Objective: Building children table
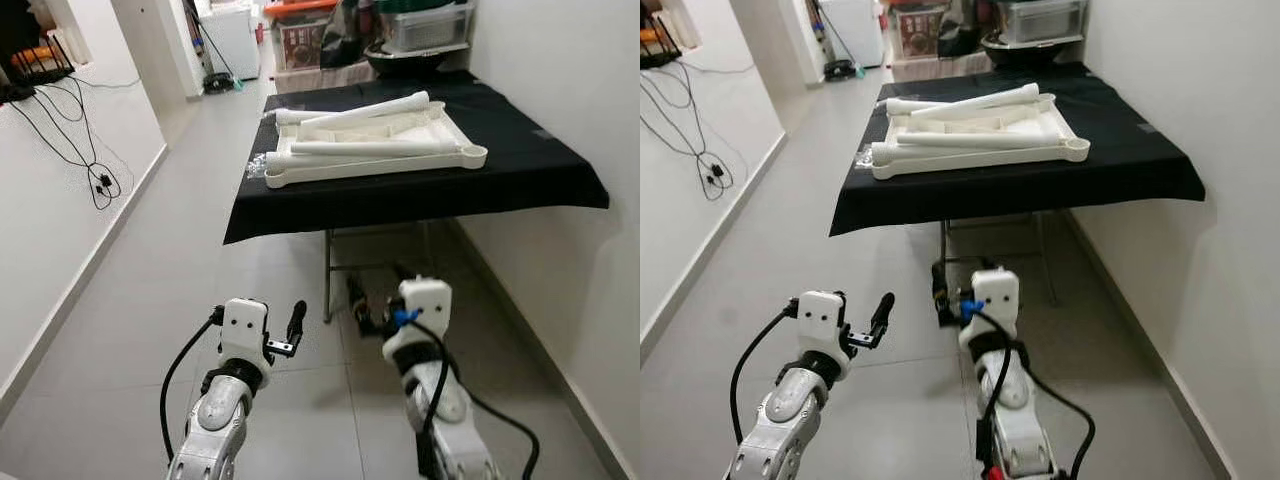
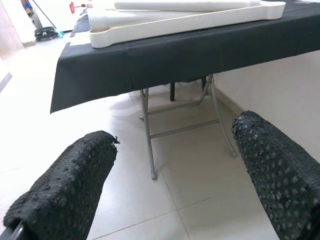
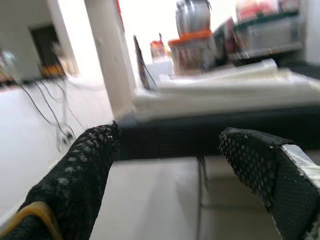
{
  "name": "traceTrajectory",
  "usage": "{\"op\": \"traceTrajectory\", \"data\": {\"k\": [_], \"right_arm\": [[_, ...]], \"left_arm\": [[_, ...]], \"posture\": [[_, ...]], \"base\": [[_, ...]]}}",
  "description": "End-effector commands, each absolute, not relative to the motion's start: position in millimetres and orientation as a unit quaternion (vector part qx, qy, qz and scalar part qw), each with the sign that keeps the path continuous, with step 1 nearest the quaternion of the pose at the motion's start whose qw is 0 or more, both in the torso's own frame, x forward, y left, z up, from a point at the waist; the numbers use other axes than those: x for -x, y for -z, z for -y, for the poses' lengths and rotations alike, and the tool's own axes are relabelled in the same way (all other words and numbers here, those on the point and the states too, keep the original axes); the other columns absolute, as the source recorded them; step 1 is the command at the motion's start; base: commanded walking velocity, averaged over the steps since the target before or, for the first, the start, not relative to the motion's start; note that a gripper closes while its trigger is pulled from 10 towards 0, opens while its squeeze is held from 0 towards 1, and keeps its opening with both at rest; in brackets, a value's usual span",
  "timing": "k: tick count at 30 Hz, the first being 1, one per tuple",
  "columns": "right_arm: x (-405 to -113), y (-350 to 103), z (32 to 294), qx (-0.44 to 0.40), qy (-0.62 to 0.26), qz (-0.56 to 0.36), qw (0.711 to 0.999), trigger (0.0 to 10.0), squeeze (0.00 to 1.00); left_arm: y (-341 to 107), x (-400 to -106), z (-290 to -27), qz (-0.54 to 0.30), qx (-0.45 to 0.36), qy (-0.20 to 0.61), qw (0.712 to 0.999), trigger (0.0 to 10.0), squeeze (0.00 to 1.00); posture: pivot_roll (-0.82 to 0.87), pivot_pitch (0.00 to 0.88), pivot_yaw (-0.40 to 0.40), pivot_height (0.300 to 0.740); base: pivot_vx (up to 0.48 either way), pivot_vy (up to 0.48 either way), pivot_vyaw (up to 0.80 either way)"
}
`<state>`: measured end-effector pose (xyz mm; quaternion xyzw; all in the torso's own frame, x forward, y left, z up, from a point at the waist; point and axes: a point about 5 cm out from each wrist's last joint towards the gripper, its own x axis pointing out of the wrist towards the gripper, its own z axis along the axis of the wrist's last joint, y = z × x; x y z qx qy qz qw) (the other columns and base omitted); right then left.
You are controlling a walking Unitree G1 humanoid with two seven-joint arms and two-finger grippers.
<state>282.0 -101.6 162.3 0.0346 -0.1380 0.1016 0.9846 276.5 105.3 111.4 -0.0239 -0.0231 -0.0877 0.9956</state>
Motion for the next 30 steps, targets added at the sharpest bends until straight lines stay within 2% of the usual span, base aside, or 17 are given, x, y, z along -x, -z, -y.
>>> {"op": "traceTrajectory", "data": {"k": [1,9,30], "right_arm": [[-280.0,-170.4,92.7,-0.052,-0.119,0.157,0.979,10.0,0.0],[-279.1,-189.8,78.1,-0.079,-0.151,0.194,0.966,10.0,0.0],[-279.0,-183.3,77.5,-0.083,-0.165,0.177,0.967,10.0,0.0]], "left_arm": [[-106.8,-276.0,-107.0,0.011,0.02,0.082,0.996,10.0,0.0],[-104.8,-277.0,-108.3,0.006,0.012,0.086,0.996,10.0,0.0],[-106.3,-273.7,-96.6,0.017,0.001,0.131,0.991,10.0,0.0]], "posture": [[0.0,0.0,0.083,0.74],[0.0,0.0,0.092,0.74],[0.01,0.0,0.075,0.74]], "base": [[0.0,0.0,0.0],[0.0,0.0,0.0],[0.0,0.0,0.0]]}}
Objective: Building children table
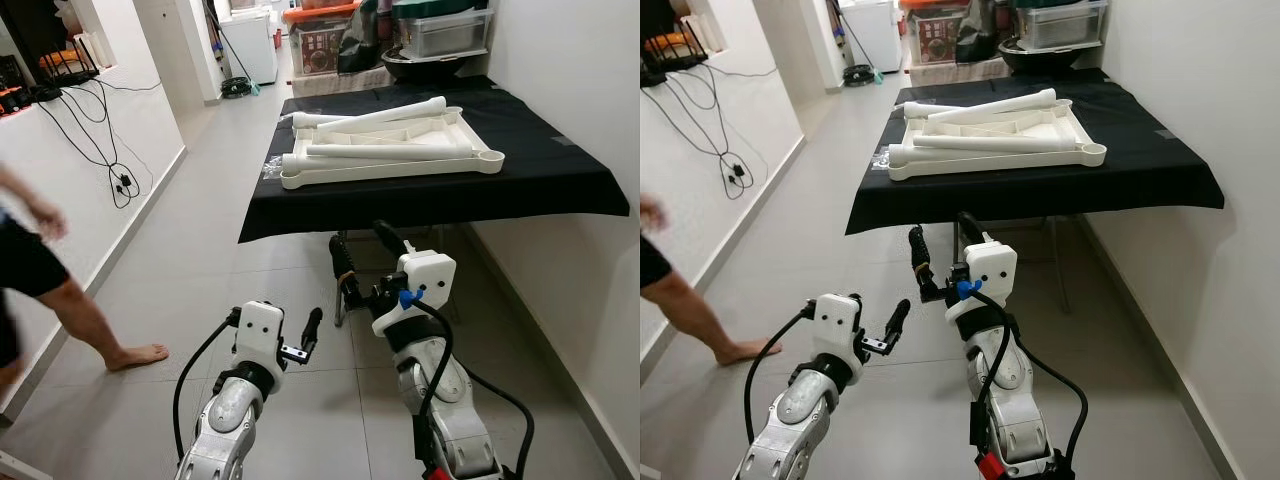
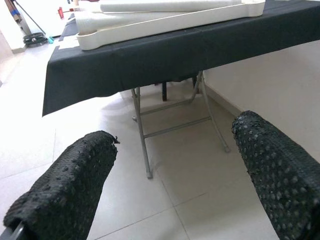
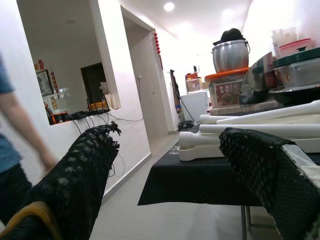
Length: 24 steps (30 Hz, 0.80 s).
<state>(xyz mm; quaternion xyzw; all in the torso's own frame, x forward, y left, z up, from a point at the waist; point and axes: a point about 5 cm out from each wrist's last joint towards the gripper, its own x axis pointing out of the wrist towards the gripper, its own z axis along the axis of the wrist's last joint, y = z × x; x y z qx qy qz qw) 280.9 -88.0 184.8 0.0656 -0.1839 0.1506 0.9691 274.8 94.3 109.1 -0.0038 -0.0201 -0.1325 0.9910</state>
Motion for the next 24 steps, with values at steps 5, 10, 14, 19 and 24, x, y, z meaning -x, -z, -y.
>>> {"op": "traceTrajectory", "data": {"k": [5,10,14,19,24], "right_arm": [[-281.7,-186.1,79.4,-0.081,-0.163,0.182,0.966,10.0,0.0],[-284.0,-187.6,82.9,-0.075,-0.156,0.185,0.967,10.0,0.0],[-286.2,-189.4,85.0,-0.07,-0.153,0.187,0.968,10.0,0.0],[-288.6,-189.9,88.3,-0.065,-0.147,0.186,0.969,10.0,0.0],[-289.3,-188.7,89.9,-0.062,-0.144,0.184,0.97,10.0,0.0]], "left_arm": [[-105.4,-274.0,-96.0,0.013,0.008,0.127,0.992,10.0,0.0],[-104.8,-273.7,-95.8,0.009,0.01,0.128,0.992,10.0,0.0],[-104.5,-274.2,-94.9,0.006,0.011,0.131,0.991,10.0,0.0],[-104.0,-274.8,-93.5,0.004,0.012,0.132,0.991,10.0,0.0],[-103.6,-275.1,-92.4,0.003,0.011,0.132,0.991,10.0,0.0]], "posture": [[0.01,0.0,0.072,0.74],[0.01,0.0,0.066,0.74],[0.01,0.0,0.064,0.74],[0.01,0.0,0.064,0.74],[0.01,0.0,0.064,0.74]], "base": [[0.0,0.0,0.0],[0.0,0.0,0.0],[0.0,0.0,0.0],[0.0,0.0,0.0],[0.0,0.0,0.0]]}}
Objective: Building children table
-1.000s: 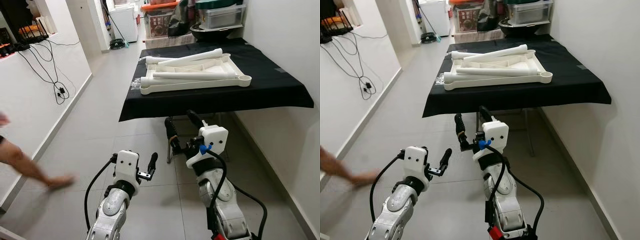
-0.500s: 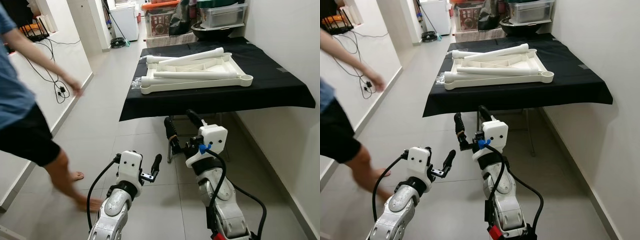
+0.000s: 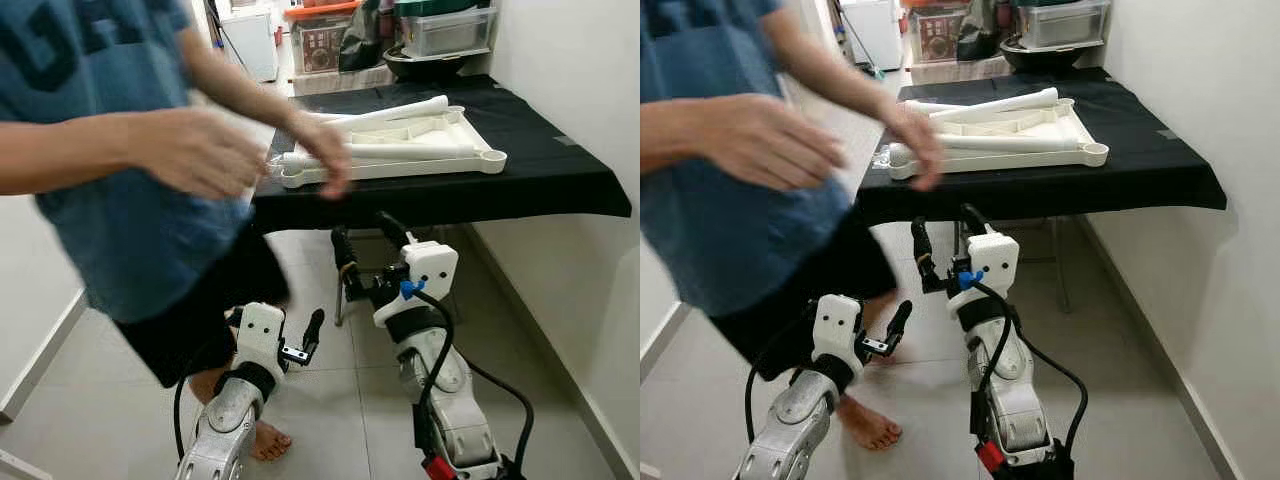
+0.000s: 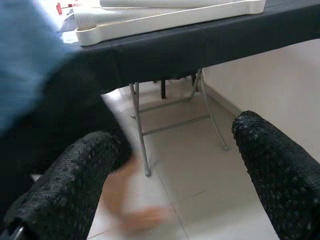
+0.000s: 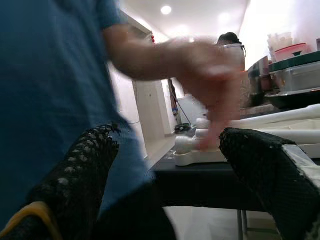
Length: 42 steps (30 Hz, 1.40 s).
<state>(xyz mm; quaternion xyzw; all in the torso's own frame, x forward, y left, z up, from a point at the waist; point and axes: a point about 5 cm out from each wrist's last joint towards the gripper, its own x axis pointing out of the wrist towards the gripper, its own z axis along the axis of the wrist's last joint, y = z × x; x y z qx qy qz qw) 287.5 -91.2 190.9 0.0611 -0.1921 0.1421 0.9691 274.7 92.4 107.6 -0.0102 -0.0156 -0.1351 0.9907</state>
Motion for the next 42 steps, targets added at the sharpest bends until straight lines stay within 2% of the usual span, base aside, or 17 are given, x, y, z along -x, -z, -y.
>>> {"op": "traceTrajectory", "data": {"k": [1,42], "right_arm": [[-289.3,-188.7,89.9,-0.062,-0.144,0.184,0.97,10.0,0.0],[-291.8,-188.9,91.6,-0.05,-0.143,0.182,0.972,10.0,0.0]], "left_arm": [[-103.6,-275.1,-92.4,0.003,0.011,0.132,0.991,10.0,0.0],[-104.5,-278.9,-90.1,-0.001,0.009,0.132,0.991,10.0,0.0]], "posture": [[0.01,0.0,0.064,0.74],[0.0,0.0,0.054,0.74]], "base": [[0.0,0.0,0.0],[0.0,0.0,0.0]]}}
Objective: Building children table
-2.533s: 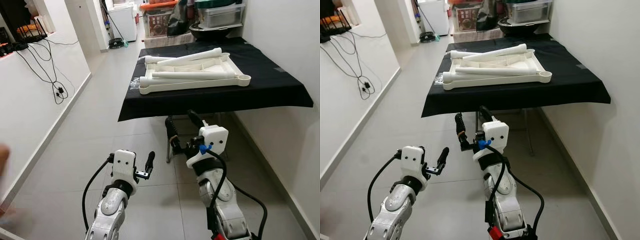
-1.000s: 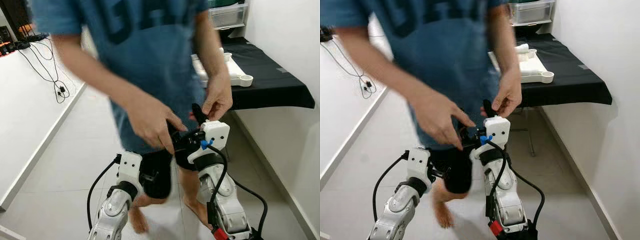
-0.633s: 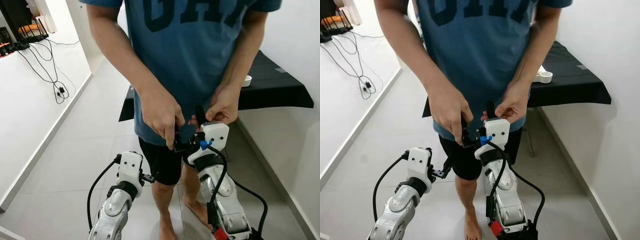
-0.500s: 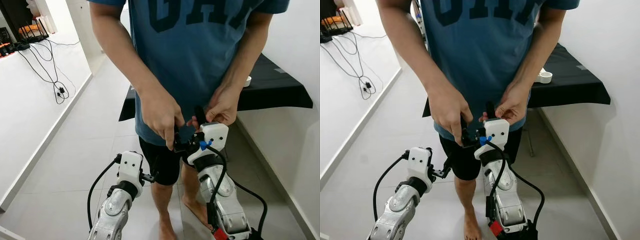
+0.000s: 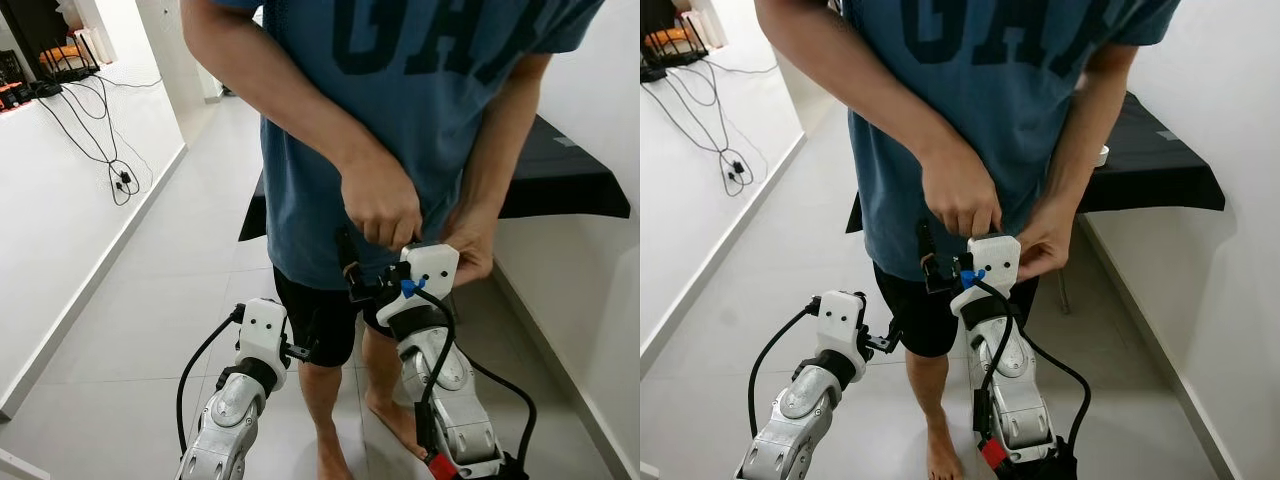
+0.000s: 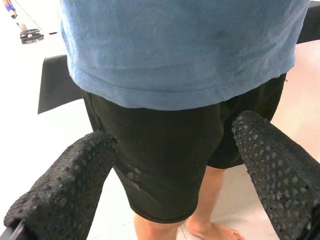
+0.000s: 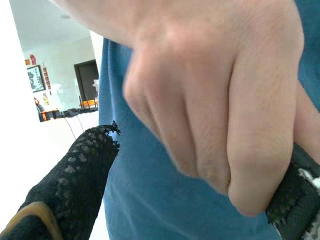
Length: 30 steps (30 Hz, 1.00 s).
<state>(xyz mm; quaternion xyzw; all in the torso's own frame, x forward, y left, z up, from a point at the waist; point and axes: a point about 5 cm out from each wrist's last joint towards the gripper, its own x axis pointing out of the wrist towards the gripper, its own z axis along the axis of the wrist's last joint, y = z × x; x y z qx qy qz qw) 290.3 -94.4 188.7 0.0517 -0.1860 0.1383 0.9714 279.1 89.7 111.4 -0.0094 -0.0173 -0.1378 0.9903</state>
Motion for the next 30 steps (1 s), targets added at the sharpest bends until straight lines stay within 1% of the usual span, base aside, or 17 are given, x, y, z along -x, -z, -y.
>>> {"op": "traceTrajectory", "data": {"k": [1,30], "right_arm": [[-291.9,-188.9,91.7,-0.049,-0.143,0.182,0.972,10.0,0.0],[-290.9,-188.0,89.9,-0.049,-0.147,0.181,0.971,10.0,0.0]], "left_arm": [[-104.6,-279.1,-90.0,-0.002,0.009,0.132,0.991,10.0,0.0],[-102.3,-279.3,-90.0,-0.006,0.008,0.133,0.991,10.0,0.0]], "posture": [[0.0,0.0,0.054,0.74],[0.0,0.0,0.055,0.74]], "base": [[0.0,0.0,0.0],[0.0,0.0,0.0]]}}
